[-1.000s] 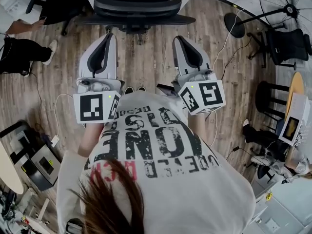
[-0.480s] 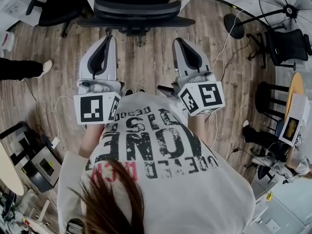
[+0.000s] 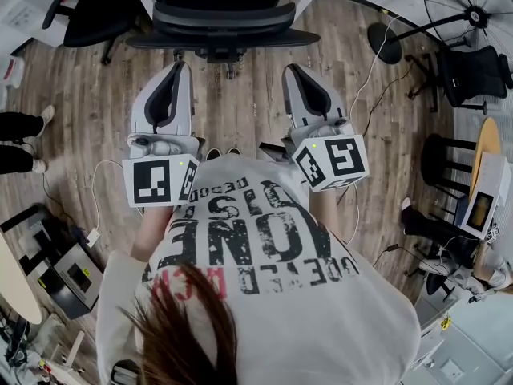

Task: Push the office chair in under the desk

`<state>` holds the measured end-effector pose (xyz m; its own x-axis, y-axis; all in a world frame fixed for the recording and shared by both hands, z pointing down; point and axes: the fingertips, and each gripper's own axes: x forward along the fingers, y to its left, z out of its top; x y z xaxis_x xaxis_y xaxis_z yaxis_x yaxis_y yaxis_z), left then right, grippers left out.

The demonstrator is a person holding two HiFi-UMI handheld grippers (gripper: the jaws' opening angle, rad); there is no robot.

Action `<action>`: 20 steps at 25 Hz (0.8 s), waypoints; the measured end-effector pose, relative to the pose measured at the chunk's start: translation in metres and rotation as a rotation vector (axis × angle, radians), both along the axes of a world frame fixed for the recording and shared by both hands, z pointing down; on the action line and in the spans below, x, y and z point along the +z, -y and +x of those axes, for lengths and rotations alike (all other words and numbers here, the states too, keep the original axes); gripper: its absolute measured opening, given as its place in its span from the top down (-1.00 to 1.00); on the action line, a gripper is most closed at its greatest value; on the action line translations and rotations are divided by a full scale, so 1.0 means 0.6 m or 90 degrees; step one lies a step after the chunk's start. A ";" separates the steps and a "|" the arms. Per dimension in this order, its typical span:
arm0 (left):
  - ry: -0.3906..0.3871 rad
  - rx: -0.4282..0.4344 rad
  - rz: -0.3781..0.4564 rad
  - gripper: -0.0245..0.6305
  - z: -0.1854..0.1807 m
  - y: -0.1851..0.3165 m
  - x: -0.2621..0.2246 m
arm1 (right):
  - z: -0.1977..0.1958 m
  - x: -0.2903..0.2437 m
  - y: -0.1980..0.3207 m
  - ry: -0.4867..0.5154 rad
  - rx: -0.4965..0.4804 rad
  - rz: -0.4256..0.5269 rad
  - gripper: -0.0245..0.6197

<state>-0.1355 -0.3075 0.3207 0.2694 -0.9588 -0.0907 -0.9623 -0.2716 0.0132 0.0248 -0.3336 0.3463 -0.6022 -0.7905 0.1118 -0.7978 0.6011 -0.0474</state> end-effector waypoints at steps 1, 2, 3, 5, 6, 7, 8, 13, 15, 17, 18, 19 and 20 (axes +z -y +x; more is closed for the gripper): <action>0.000 0.000 0.000 0.89 0.000 0.001 0.000 | 0.000 0.000 0.001 0.000 -0.001 0.000 0.85; 0.000 0.001 0.000 0.89 0.001 0.001 0.000 | 0.000 0.000 0.001 0.000 -0.001 0.000 0.85; 0.000 0.001 0.000 0.89 0.001 0.001 0.000 | 0.000 0.000 0.001 0.000 -0.002 0.000 0.85; 0.000 0.001 0.000 0.89 0.002 0.001 0.000 | 0.000 0.002 0.001 -0.001 -0.003 -0.001 0.85; 0.001 0.001 0.000 0.89 0.003 0.000 0.000 | 0.000 0.003 0.000 -0.001 -0.003 -0.002 0.85; 0.000 0.001 0.001 0.89 0.003 -0.001 0.000 | 0.000 0.003 -0.001 -0.002 -0.004 -0.002 0.85; 0.000 0.002 0.001 0.89 0.003 -0.002 0.000 | 0.000 0.004 -0.002 -0.002 -0.004 -0.002 0.85; 0.002 0.004 0.002 0.89 0.001 -0.007 0.000 | -0.004 0.002 -0.004 0.000 -0.005 -0.002 0.85; 0.002 0.004 0.002 0.89 -0.001 -0.007 -0.001 | -0.006 0.002 -0.003 -0.001 -0.006 -0.002 0.85; 0.001 0.003 0.003 0.89 -0.003 -0.006 -0.001 | -0.008 0.002 -0.003 -0.002 -0.007 -0.001 0.85; 0.001 0.002 0.003 0.89 -0.003 -0.006 -0.001 | -0.008 0.002 -0.003 -0.002 -0.008 -0.001 0.85; 0.000 0.002 0.004 0.89 -0.004 -0.005 -0.002 | -0.009 0.002 -0.002 -0.001 -0.008 -0.001 0.85; 0.000 0.001 0.004 0.89 -0.004 -0.005 -0.002 | -0.009 0.002 -0.002 -0.001 -0.009 -0.002 0.85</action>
